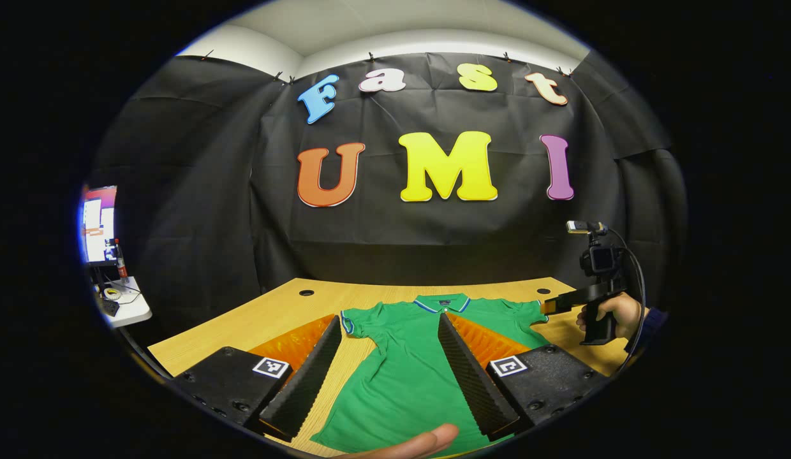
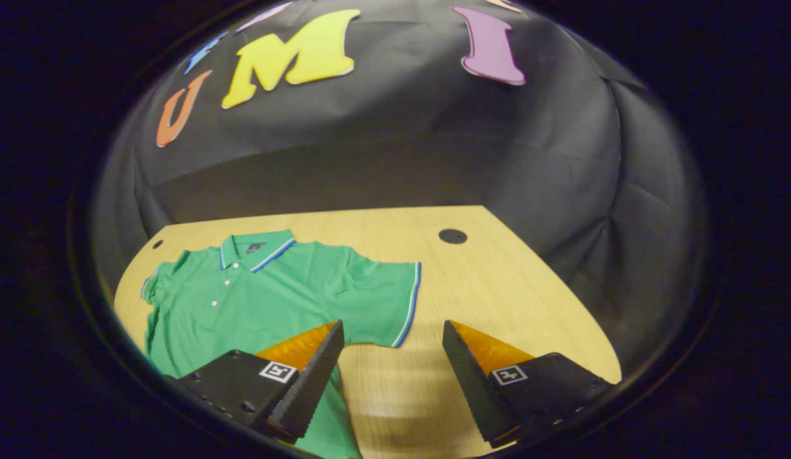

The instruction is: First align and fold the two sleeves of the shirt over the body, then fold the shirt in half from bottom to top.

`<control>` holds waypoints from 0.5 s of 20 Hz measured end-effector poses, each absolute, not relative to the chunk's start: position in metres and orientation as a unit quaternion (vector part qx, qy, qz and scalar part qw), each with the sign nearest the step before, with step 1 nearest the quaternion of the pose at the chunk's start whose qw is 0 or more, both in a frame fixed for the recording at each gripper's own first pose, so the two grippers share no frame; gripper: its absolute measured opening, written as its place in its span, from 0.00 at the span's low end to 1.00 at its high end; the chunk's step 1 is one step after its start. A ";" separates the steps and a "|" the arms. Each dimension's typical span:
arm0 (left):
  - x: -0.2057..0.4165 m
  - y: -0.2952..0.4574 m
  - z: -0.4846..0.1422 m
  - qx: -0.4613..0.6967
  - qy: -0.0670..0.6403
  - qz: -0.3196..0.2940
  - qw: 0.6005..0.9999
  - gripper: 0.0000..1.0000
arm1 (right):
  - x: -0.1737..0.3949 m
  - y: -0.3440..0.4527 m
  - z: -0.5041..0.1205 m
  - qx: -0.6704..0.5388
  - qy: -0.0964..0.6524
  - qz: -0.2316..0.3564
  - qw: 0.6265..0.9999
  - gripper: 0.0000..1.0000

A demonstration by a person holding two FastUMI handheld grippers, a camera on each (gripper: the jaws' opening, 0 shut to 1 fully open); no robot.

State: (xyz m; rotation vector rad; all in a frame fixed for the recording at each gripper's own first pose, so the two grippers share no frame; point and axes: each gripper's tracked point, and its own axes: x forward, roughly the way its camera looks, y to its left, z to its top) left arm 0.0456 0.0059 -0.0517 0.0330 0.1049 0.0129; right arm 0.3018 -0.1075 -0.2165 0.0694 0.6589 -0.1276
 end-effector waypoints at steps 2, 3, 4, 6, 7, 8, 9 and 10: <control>0.048 0.009 -0.056 0.013 0.058 0.009 0.998 0.98 | 0.314 -0.113 -0.230 0.034 0.337 -0.076 0.938 0.91; 0.049 0.011 -0.058 0.012 0.059 0.011 0.998 0.99 | 0.318 -0.117 -0.235 0.031 0.344 -0.084 0.935 0.90; 0.050 0.012 -0.059 0.011 0.060 0.013 0.998 0.98 | 0.319 -0.118 -0.239 0.031 0.352 -0.090 0.931 0.90; 0.053 0.013 -0.060 0.008 0.063 0.014 0.998 0.98 | 0.321 -0.111 -0.250 0.047 0.372 -0.092 0.922 0.90; 0.053 0.015 -0.061 0.007 0.064 0.015 0.998 0.98 | 0.316 -0.108 -0.255 0.051 0.390 -0.090 0.915 0.89; 0.053 0.016 -0.062 0.007 0.065 0.017 0.998 0.98 | 0.321 -0.106 -0.251 0.049 0.374 -0.092 0.921 0.86; 0.054 0.018 -0.064 0.006 0.068 0.019 0.998 0.98 | 0.323 -0.102 -0.256 0.052 0.387 -0.086 0.916 0.83; 0.054 0.018 -0.066 0.005 0.070 0.019 0.997 0.98 | 0.324 -0.102 -0.254 0.048 0.383 -0.087 0.918 0.78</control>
